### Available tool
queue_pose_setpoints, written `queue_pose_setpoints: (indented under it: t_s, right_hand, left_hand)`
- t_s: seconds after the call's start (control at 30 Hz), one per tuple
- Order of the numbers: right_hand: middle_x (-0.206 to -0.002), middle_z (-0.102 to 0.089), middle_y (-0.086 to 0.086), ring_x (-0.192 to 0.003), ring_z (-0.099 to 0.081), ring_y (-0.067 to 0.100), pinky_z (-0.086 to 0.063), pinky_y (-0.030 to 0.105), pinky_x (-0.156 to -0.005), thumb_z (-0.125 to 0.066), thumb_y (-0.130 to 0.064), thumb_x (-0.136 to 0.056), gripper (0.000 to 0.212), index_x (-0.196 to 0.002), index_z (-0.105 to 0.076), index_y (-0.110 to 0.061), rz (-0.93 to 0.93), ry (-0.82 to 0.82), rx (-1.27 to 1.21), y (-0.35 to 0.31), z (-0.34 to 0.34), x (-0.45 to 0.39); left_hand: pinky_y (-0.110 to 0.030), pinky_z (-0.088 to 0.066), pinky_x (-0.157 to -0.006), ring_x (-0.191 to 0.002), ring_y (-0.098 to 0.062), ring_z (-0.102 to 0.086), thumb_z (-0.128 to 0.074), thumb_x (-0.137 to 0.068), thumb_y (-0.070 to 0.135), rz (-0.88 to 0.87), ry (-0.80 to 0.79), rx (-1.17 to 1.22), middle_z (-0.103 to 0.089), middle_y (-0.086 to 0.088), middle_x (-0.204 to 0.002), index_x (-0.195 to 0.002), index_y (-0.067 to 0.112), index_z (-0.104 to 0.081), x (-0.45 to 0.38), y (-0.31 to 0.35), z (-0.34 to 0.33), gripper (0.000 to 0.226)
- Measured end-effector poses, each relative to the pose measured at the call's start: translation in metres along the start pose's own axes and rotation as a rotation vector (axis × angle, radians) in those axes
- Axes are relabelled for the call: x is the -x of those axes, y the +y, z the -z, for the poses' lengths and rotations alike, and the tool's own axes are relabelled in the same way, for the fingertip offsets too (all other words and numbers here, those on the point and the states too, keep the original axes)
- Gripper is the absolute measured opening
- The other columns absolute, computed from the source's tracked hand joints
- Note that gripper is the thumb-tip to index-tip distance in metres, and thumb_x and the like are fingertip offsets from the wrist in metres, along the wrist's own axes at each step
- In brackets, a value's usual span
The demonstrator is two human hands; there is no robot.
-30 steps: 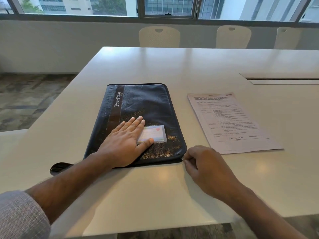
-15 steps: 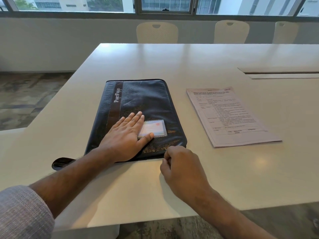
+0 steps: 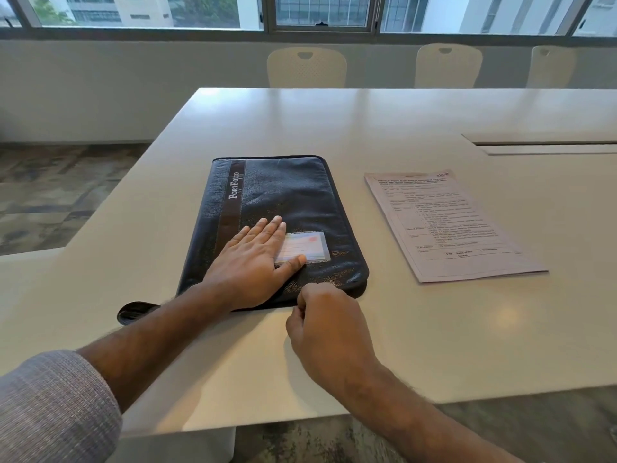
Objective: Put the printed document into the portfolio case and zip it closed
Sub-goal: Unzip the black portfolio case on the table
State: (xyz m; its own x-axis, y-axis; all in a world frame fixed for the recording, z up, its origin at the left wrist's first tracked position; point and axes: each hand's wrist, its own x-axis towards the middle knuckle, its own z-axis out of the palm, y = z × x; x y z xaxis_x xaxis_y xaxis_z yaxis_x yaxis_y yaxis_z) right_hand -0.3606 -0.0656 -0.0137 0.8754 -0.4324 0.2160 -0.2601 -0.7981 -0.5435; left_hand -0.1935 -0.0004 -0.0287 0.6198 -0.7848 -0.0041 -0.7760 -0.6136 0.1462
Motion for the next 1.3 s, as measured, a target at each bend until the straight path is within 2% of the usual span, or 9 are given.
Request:
queue_pose_setpoints:
  t_s: [0.13,0.47,0.57,0.73,0.83,0.93,1.03,1.13,1.3]
  right_hand:
    - [-0.087,-0.063,0.001,-0.075,-0.056,0.016,-0.049,0.029,-0.067,-0.056,-0.024,-0.088,0.011,-0.088,-0.062,-0.015,0.010,-0.003,-0.011,-0.008,-0.006,-0.001]
    - [-0.093,-0.065,0.002,-0.082,-0.060,0.018,-0.054,0.035,-0.076,-0.056,-0.025,-0.090,0.014,-0.095,-0.065,-0.016,0.077,-0.025,-0.064,-0.031,-0.027,-0.004]
    - [-0.090,-0.065,0.001,-0.079,-0.060,0.017,-0.053,0.034,-0.074,-0.056,-0.024,-0.088,0.012,-0.091,-0.065,-0.016,0.089,-0.030,-0.069,-0.032,-0.029,-0.004]
    - [-0.082,-0.065,-0.004,-0.072,-0.057,0.014,-0.048,0.029,-0.064,-0.055,-0.023,-0.085,0.013,-0.083,-0.067,-0.018,0.093,-0.031,-0.069,-0.022,-0.024,-0.005]
    - [-0.078,-0.064,-0.008,-0.068,-0.056,0.008,-0.050,0.026,-0.061,-0.056,-0.027,-0.088,0.015,-0.084,-0.069,-0.021,0.079,-0.013,-0.080,-0.015,-0.020,-0.004]
    - [-0.074,-0.062,-0.010,-0.066,-0.055,0.007,-0.049,0.025,-0.059,-0.057,-0.029,-0.089,0.015,-0.081,-0.067,-0.022,0.055,-0.011,-0.084,-0.013,-0.019,-0.003]
    - [-0.073,-0.061,-0.009,-0.064,-0.055,0.008,-0.049,0.026,-0.057,-0.056,-0.029,-0.089,0.016,-0.078,-0.065,-0.022,0.044,-0.016,-0.099,-0.021,-0.024,-0.001]
    - [-0.076,-0.061,-0.004,-0.067,-0.056,0.014,-0.049,0.034,-0.061,-0.053,-0.029,-0.088,0.018,-0.078,-0.063,-0.019,0.054,-0.027,-0.097,-0.035,-0.032,0.001]
    - [-0.083,-0.064,0.002,-0.074,-0.059,0.022,-0.051,0.039,-0.066,-0.051,-0.026,-0.085,0.018,-0.082,-0.064,-0.015,0.092,-0.077,-0.107,-0.058,-0.047,-0.002]
  left_hand:
    - [-0.030,0.006,-0.120,-0.148,-0.005,0.010,-0.013,-0.090,0.073,0.002,-0.014,0.006,0.008,0.010,-0.164,-0.156,0.024,0.001,0.000,0.001,0.003,0.084]
    - [-0.034,0.001,-0.122,-0.149,-0.010,0.007,-0.020,-0.091,0.071,-0.005,-0.058,0.014,0.004,0.006,-0.165,-0.156,0.022,-0.001,-0.002,0.003,0.009,0.084]
    - [-0.033,0.002,-0.121,-0.149,-0.010,0.008,-0.022,-0.091,0.072,-0.025,-0.093,0.038,0.005,0.005,-0.165,-0.156,0.021,-0.001,-0.003,0.000,0.013,0.085]
    - [-0.032,0.003,-0.119,-0.149,-0.008,0.005,-0.016,-0.071,0.088,-0.074,-0.124,0.052,0.000,0.012,-0.164,-0.156,0.031,-0.008,0.013,-0.033,0.028,0.102]
    - [-0.030,0.001,-0.119,-0.148,-0.004,0.007,-0.012,-0.062,0.097,-0.013,-0.120,0.012,0.003,0.019,-0.162,-0.153,0.042,-0.006,0.032,-0.068,0.034,0.107]
    - [-0.032,-0.006,-0.118,-0.147,-0.001,0.008,-0.022,-0.054,0.102,0.082,-0.183,0.070,0.009,0.021,-0.161,-0.152,0.046,-0.003,0.039,-0.084,0.039,0.114]
    - [-0.033,-0.005,-0.118,-0.148,-0.005,0.008,-0.034,-0.053,0.099,0.124,-0.216,0.121,0.010,0.015,-0.163,-0.154,0.042,-0.005,0.036,-0.078,0.040,0.119]
    - [-0.031,-0.005,-0.117,-0.150,-0.009,0.005,-0.042,-0.053,0.092,0.138,-0.203,0.158,0.006,0.008,-0.165,-0.155,0.035,-0.010,0.032,-0.070,0.042,0.122]
    - [-0.034,-0.009,-0.120,-0.151,-0.016,-0.002,-0.054,-0.057,0.084,0.147,-0.204,0.166,0.001,0.001,-0.165,-0.156,0.026,-0.015,0.029,-0.064,0.049,0.121]
